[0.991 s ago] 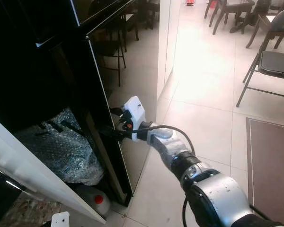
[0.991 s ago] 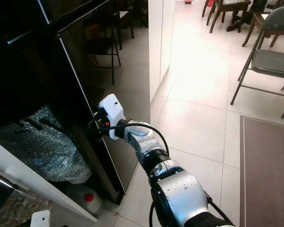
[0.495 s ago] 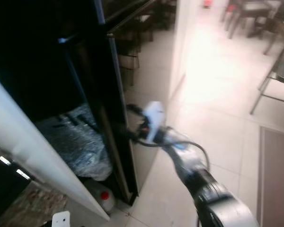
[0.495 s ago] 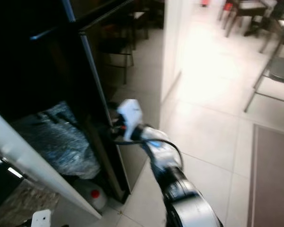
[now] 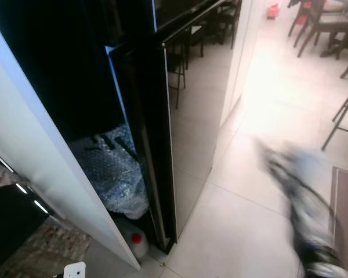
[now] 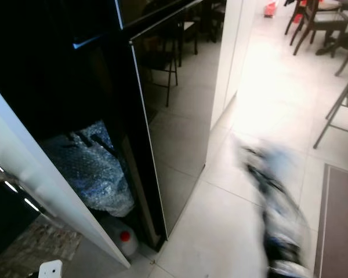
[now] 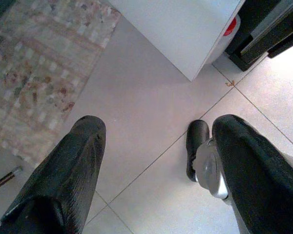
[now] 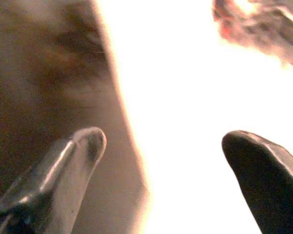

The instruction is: Restocking fridge

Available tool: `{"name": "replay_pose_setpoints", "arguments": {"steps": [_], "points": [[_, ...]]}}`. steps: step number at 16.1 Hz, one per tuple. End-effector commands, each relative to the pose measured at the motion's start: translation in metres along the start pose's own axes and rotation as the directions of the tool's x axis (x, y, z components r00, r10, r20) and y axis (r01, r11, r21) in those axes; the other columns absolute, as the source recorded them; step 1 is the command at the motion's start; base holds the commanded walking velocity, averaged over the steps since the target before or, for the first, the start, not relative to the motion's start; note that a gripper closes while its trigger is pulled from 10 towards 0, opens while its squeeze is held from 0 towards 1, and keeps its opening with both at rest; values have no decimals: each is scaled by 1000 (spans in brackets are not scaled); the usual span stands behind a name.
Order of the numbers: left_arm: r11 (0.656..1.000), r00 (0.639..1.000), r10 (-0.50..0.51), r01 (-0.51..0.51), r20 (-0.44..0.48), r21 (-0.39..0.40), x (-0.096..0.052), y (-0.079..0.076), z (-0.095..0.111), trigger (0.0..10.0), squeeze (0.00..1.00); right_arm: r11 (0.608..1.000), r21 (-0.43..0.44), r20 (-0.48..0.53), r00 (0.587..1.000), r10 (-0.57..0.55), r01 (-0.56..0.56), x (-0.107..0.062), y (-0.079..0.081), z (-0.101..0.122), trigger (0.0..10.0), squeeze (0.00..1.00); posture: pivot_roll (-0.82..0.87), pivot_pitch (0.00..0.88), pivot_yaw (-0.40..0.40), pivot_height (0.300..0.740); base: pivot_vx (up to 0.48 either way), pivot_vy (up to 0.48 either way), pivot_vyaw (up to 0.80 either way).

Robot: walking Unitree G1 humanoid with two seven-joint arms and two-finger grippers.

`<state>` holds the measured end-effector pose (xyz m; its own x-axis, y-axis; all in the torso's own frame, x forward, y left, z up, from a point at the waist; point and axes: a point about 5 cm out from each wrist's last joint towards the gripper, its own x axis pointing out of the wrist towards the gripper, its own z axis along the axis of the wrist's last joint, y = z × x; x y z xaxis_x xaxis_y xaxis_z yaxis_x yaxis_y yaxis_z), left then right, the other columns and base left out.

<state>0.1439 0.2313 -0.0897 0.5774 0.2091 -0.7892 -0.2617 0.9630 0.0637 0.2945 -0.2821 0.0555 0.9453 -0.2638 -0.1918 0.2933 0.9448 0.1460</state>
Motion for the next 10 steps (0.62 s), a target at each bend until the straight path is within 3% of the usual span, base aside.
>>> {"name": "replay_pose_setpoints", "arguments": {"steps": [1,2,3,5,6,10], "points": [[1000,1000,1,-1,-12,19,0,2,-1,10000,0,996,20,-196,977,-79,84,-16,-13,-44,10000,0,-113,0,67,740,0,0,0],[999,1000,-7,7,-18,35,0,1,-1,10000,0,993,-36,-350,929,-117,112,-37,-23,-79,10000,0,-108,0,66,740,0,0,0],[999,1000,-8,9,-19,39,0,2,-1,10000,0,992,-50,-425,896,-126,115,-50,-25,-96,10000,0,-102,0,68,740,0,0,0],[999,1000,-16,17,-23,49,0,3,-1,10000,0,988,-153,-687,715,-128,29,-108,-22,-159,10000,0,-96,0,72,740,0,0,0],[998,999,-23,24,-25,57,0,3,-2,10000,0,985,-171,-755,637,-155,37,-132,-20,-178,10000,0,-73,0,70,740,0,0,0],[997,999,-34,37,-32,70,-1,5,-3,10000,0,991,-87,-769,626,-133,104,-147,-10,-191,10000,0,-97,0,87,740,0,0,0]]}}
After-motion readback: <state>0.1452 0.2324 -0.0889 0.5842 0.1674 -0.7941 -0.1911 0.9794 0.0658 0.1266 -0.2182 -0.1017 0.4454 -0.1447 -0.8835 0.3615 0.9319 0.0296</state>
